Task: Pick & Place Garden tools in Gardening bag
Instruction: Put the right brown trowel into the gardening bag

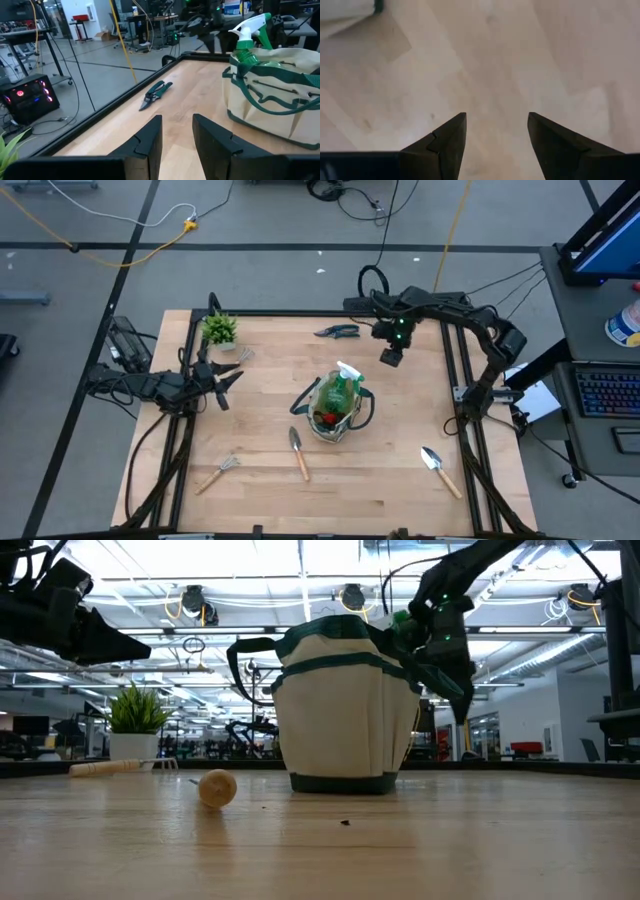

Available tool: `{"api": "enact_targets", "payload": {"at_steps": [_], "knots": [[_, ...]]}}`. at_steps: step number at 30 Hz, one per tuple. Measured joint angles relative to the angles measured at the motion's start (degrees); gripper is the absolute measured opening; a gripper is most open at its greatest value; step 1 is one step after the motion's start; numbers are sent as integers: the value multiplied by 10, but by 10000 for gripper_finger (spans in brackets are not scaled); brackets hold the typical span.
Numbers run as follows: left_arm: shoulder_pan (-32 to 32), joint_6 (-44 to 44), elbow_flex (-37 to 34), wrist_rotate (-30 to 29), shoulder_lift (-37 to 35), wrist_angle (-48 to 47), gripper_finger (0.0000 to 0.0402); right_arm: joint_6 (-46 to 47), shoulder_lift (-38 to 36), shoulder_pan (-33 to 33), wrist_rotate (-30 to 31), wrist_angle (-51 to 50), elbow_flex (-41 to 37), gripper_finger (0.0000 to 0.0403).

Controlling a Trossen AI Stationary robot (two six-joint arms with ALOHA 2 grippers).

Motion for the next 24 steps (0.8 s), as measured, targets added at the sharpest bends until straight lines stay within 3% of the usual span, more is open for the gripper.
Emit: {"api": "enact_targets", "payload": {"at_steps": [9,24], "knots": [[0,-8,0,0,0,0,113,96,-116,69,0,-13,-90,206],[0,-9,0,2,0,0,113,367,-283,278,-1,-3,-243,206]]}}
